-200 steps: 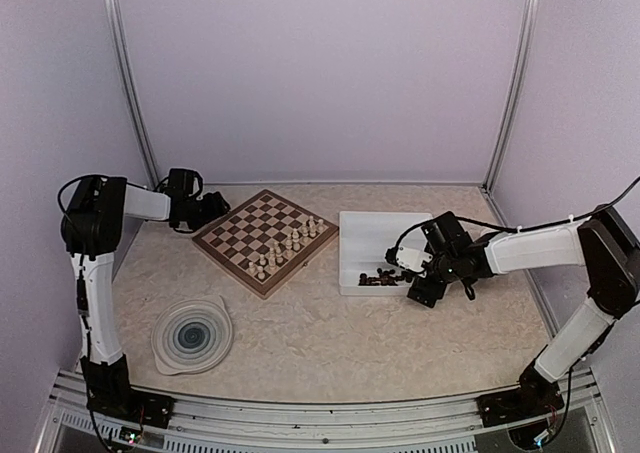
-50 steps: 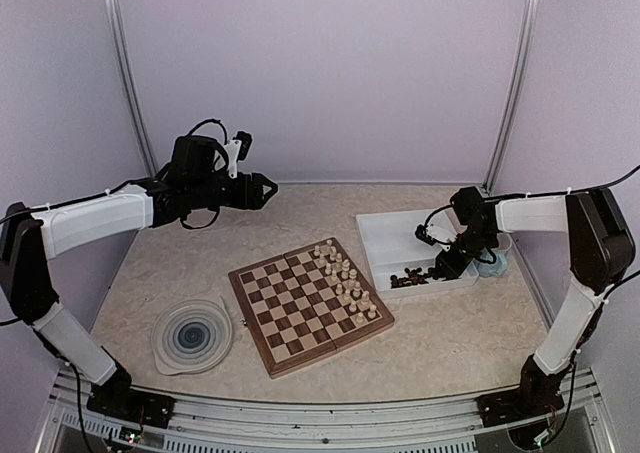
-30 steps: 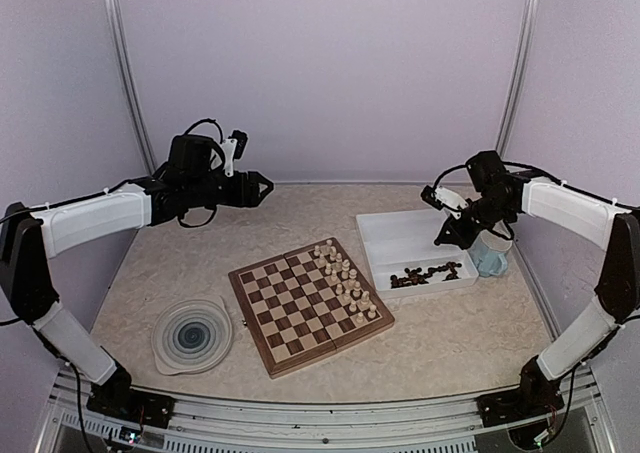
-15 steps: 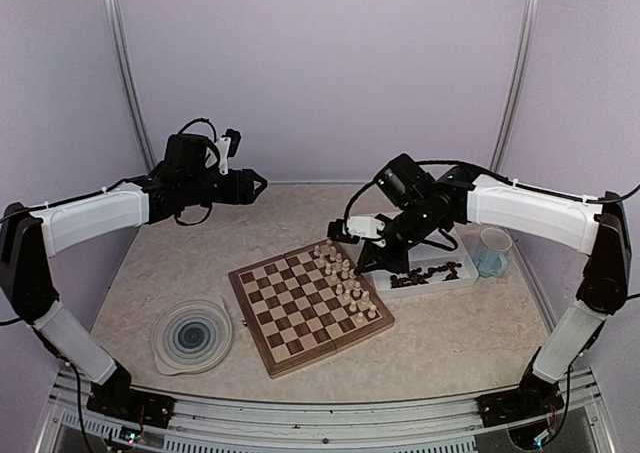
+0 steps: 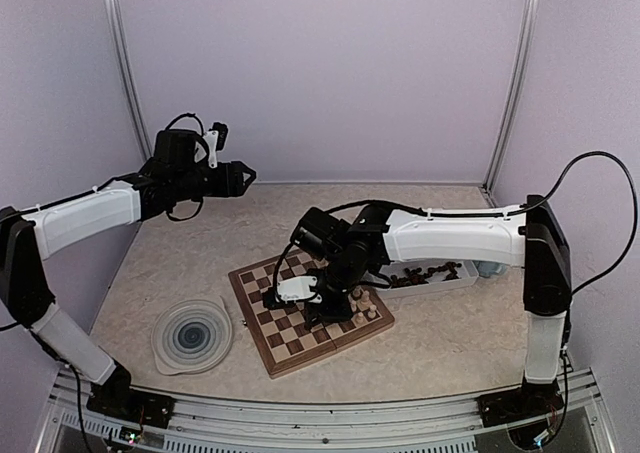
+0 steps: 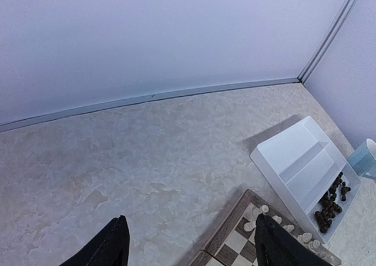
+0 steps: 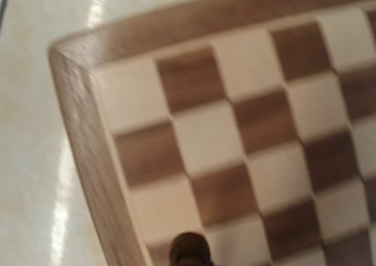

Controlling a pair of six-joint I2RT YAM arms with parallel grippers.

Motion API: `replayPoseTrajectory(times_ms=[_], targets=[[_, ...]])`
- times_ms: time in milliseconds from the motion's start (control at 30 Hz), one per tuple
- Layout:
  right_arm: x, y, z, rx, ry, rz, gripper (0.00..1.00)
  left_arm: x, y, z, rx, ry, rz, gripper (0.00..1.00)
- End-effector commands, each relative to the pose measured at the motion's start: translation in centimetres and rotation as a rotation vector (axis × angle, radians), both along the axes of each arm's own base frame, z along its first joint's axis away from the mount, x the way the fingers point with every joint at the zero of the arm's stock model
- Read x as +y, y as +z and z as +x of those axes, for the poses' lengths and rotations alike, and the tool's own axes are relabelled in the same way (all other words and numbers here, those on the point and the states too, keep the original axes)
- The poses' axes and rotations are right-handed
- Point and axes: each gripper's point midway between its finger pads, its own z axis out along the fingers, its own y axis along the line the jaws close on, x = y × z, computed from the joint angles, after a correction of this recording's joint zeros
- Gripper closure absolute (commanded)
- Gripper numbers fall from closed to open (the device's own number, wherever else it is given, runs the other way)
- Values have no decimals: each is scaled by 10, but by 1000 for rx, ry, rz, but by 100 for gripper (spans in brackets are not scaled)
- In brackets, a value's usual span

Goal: Set up the chess pieces on the board
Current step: Place the pawn at a7.

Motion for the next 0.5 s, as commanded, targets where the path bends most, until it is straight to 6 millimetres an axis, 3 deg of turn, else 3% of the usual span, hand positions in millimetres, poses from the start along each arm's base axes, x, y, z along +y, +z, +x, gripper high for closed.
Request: replayPoseTrajectory(times_ms=[0, 467], targets=[[9, -7, -16, 19, 51, -37, 100, 8, 21, -5, -37, 19, -16, 27], [29, -26, -34, 59, 85, -66, 100, 19, 34, -6, -58, 41, -17, 27]])
